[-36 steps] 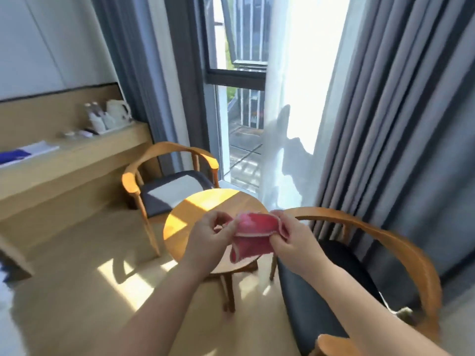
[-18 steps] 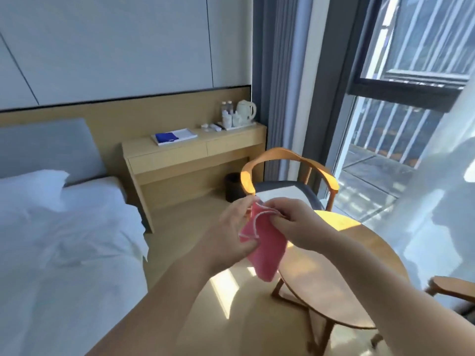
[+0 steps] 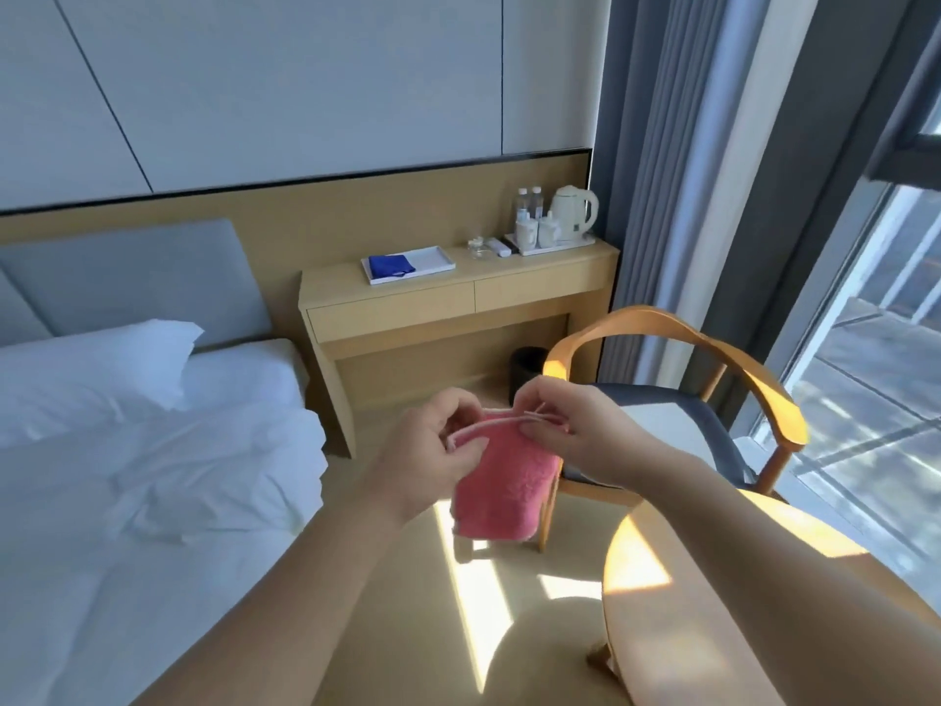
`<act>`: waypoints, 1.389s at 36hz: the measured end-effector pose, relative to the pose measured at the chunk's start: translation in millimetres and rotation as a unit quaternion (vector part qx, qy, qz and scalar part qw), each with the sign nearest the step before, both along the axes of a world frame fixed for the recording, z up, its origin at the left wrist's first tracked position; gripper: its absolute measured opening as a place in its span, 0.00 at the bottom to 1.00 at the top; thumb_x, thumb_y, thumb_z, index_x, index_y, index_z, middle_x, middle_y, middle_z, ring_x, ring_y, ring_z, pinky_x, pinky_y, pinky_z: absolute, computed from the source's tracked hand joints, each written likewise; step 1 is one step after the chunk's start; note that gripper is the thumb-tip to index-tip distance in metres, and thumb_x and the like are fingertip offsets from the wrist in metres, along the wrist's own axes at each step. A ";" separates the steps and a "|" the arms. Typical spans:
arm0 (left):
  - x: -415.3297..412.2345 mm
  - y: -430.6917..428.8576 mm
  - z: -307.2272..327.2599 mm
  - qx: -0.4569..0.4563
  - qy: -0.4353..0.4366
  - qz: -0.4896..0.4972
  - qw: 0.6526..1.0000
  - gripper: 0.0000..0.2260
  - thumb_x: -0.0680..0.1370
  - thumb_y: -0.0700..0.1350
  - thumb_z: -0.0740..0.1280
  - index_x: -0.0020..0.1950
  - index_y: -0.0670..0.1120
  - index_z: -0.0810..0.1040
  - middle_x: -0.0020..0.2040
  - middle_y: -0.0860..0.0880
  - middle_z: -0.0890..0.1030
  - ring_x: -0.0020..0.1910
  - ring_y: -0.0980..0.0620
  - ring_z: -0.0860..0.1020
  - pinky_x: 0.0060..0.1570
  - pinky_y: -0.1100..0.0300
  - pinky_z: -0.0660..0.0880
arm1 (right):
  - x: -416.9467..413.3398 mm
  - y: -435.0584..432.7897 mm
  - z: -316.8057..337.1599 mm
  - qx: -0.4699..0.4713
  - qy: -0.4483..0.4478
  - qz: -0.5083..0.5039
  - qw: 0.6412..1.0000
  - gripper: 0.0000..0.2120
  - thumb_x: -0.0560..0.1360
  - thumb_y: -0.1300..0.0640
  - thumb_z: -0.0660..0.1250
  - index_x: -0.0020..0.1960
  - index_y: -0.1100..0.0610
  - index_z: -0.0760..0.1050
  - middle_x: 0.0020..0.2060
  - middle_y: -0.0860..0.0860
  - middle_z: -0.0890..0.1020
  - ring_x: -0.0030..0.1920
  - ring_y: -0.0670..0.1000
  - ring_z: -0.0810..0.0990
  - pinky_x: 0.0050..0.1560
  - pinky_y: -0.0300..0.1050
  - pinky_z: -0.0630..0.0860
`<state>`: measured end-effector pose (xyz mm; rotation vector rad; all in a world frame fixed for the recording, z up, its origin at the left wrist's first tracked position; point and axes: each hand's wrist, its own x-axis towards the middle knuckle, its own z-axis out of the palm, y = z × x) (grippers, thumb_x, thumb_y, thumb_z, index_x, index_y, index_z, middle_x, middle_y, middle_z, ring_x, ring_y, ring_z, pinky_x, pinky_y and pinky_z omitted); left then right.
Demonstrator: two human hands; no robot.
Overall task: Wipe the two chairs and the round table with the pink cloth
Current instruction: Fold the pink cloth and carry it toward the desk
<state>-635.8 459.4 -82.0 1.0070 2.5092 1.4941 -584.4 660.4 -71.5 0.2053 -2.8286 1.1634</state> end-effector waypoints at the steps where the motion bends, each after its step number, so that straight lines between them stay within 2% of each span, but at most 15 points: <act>1: -5.8 3.2 0.4 -0.009 0.006 0.007 1.000 0.07 0.75 0.41 0.70 0.48 0.53 0.76 0.40 0.53 0.80 0.39 0.55 0.79 0.38 0.58 0.79 | -8.5 5.3 -0.6 0.011 -0.002 0.010 1.000 0.08 0.79 0.58 0.65 0.52 0.44 0.75 0.48 0.39 0.78 0.52 0.40 0.78 0.50 0.39 0.78; 7: -63.4 26.6 9.8 -0.037 0.027 0.082 0.996 0.14 0.75 0.44 0.70 0.58 0.56 0.76 0.47 0.59 0.79 0.46 0.60 0.79 0.43 0.66 0.79 | -83.4 38.6 11.7 0.105 0.021 0.078 0.991 0.08 0.76 0.59 0.70 0.55 0.52 0.80 0.47 0.42 0.79 0.49 0.41 0.78 0.52 0.38 0.78; 12: -108.7 27.7 8.6 -0.074 0.054 0.118 0.989 0.07 0.74 0.44 0.72 0.51 0.52 0.80 0.40 0.57 0.80 0.39 0.61 0.78 0.40 0.65 0.76 | -136.3 49.4 10.5 0.148 0.013 0.069 0.986 0.08 0.77 0.52 0.68 0.54 0.53 0.80 0.46 0.45 0.81 0.45 0.43 0.78 0.49 0.40 0.78; 15: -138.1 25.8 6.2 -0.081 0.066 0.136 0.985 0.05 0.74 0.44 0.71 0.45 0.54 0.78 0.32 0.59 0.76 0.31 0.63 0.74 0.34 0.69 0.69 | -168.6 54.7 10.5 0.111 0.010 0.061 0.992 0.04 0.77 0.53 0.69 0.51 0.52 0.80 0.45 0.44 0.80 0.46 0.41 0.78 0.51 0.40 0.78; 18: -169.3 26.5 2.9 -0.088 0.074 0.143 0.983 0.02 0.76 0.46 0.69 0.44 0.53 0.77 0.32 0.57 0.76 0.31 0.59 0.74 0.34 0.62 0.72 | -203.2 53.7 7.6 0.053 0.018 0.041 0.998 0.02 0.77 0.55 0.69 0.49 0.50 0.76 0.46 0.45 0.80 0.47 0.42 0.78 0.51 0.41 0.78; 24: -245.8 32.1 -4.3 -0.065 0.056 0.143 0.986 0.03 0.80 0.48 0.63 0.46 0.52 0.73 0.36 0.51 0.77 0.34 0.52 0.75 0.34 0.59 0.71 | -276.5 51.4 -11.3 -0.130 -0.090 0.042 0.987 0.23 0.72 0.59 0.74 0.65 0.50 0.72 0.50 0.51 0.82 0.49 0.47 0.83 0.54 0.46 0.80; 28: -311.6 31.7 -11.4 -0.061 0.045 0.136 0.988 0.04 0.80 0.47 0.61 0.46 0.53 0.72 0.37 0.55 0.75 0.36 0.60 0.73 0.34 0.69 0.67 | -333.0 43.9 -31.6 -0.109 -0.121 0.019 0.987 0.05 0.72 0.60 0.74 0.48 0.54 0.82 0.38 0.51 0.84 0.39 0.51 0.81 0.48 0.47 0.79; 31: -361.5 30.0 -14.1 -0.057 0.017 0.137 0.989 0.06 0.81 0.49 0.59 0.44 0.55 0.69 0.36 0.54 0.73 0.33 0.59 0.71 0.32 0.69 0.66 | -378.8 35.2 -37.5 -0.151 -0.109 -0.022 0.982 0.05 0.77 0.58 0.68 0.52 0.53 0.81 0.45 0.52 0.85 0.49 0.54 0.83 0.59 0.56 0.78; 34: -411.1 25.9 -17.3 -0.056 -0.013 0.130 0.990 0.07 0.82 0.51 0.57 0.44 0.55 0.66 0.34 0.50 0.72 0.31 0.54 0.69 0.32 0.59 0.66 | -421.6 25.1 -33.5 -0.189 -0.104 -0.058 0.975 0.08 0.80 0.58 0.64 0.57 0.52 0.77 0.50 0.51 0.83 0.53 0.51 0.82 0.61 0.58 0.77; 37: -460.5 24.7 -18.2 -0.003 -0.059 0.156 0.986 0.02 0.81 0.51 0.58 0.53 0.54 0.68 0.39 0.49 0.78 0.33 0.53 0.75 0.33 0.58 0.70 | -461.1 15.5 -30.7 -0.180 -0.077 -0.107 0.975 0.12 0.80 0.54 0.64 0.63 0.52 0.72 0.52 0.50 0.81 0.53 0.49 0.81 0.57 0.57 0.79; 39: -488.9 28.4 -22.5 0.043 -0.104 0.191 0.975 0.11 0.81 0.51 0.60 0.62 0.53 0.67 0.47 0.48 0.80 0.42 0.52 0.79 0.41 0.58 0.75 | -482.2 8.7 -30.5 -0.191 -0.072 -0.125 0.971 0.16 0.80 0.53 0.64 0.67 0.52 0.69 0.52 0.49 0.81 0.54 0.50 0.81 0.57 0.58 0.79; 41: -516.3 34.4 -30.6 0.078 -0.152 0.222 0.960 0.16 0.80 0.52 0.62 0.67 0.54 0.65 0.52 0.48 0.79 0.49 0.51 0.79 0.46 0.56 0.75 | -502.4 7.7 -32.6 -0.224 -0.091 -0.114 0.964 0.24 0.79 0.53 0.66 0.73 0.49 0.63 0.52 0.48 0.81 0.55 0.50 0.81 0.60 0.60 0.77; 45: -569.2 47.5 -42.3 0.115 -0.225 0.251 0.934 0.18 0.78 0.51 0.64 0.66 0.52 0.67 0.54 0.47 0.78 0.51 0.48 0.79 0.52 0.51 0.77 | -546.4 25.3 -41.3 -0.262 -0.178 0.004 0.949 0.48 0.70 0.60 0.74 0.76 0.37 0.48 0.62 0.52 0.76 0.59 0.55 0.81 0.61 0.61 0.76; 47: -595.7 53.3 -45.0 0.112 -0.228 0.259 0.932 0.17 0.78 0.52 0.65 0.65 0.52 0.68 0.52 0.47 0.79 0.50 0.48 0.79 0.51 0.50 0.77 | -567.6 32.4 -45.8 -0.194 -0.174 0.024 0.965 0.48 0.68 0.64 0.73 0.75 0.36 0.52 0.63 0.52 0.73 0.58 0.55 0.80 0.58 0.59 0.78; 50: -632.5 66.7 -47.2 0.133 -0.273 0.238 0.923 0.25 0.70 0.62 0.69 0.63 0.55 0.67 0.52 0.45 0.80 0.51 0.46 0.80 0.54 0.48 0.76 | -607.0 43.7 -51.8 -0.182 -0.103 -0.018 0.978 0.35 0.70 0.68 0.70 0.70 0.41 0.66 0.60 0.50 0.76 0.55 0.52 0.80 0.56 0.57 0.80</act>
